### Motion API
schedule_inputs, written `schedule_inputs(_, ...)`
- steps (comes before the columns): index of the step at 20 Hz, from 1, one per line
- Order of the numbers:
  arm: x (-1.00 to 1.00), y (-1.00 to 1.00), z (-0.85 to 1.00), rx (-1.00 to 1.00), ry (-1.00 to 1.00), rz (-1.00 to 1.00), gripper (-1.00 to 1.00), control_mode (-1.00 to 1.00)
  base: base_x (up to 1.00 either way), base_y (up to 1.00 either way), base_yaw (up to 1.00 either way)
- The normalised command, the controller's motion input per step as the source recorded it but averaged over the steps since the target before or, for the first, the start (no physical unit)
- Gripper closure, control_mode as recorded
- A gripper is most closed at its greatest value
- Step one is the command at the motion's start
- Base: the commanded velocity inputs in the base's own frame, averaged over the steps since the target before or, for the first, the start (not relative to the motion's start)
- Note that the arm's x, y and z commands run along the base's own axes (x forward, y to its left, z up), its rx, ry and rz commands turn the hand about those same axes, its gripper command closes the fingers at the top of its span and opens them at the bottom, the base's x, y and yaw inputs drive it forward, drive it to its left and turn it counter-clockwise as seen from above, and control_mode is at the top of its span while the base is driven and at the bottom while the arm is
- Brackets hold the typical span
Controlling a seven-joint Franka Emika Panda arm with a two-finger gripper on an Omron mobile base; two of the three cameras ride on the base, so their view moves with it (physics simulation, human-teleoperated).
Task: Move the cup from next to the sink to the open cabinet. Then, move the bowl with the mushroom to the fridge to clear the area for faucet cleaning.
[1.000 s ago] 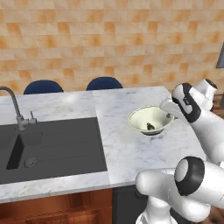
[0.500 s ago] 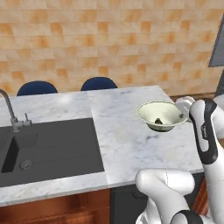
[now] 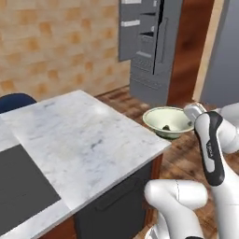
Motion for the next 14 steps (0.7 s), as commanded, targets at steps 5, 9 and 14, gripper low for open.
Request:
schedule_inputs(5,0.0,0.0,0.0,0.0,0.0,0.0,1.0,1.0,-0.11,-0.56,-0.85)
schedule_inputs(9,0.0,0.0,0.0,0.0,0.0,0.0,1.0,1.0,0.15,-1.0,-0.75)
schedule_inputs(14,0.0,0.0,0.0,0.0,0.0,0.0,1.0,1.0,0.86,-0.79,-0.48)
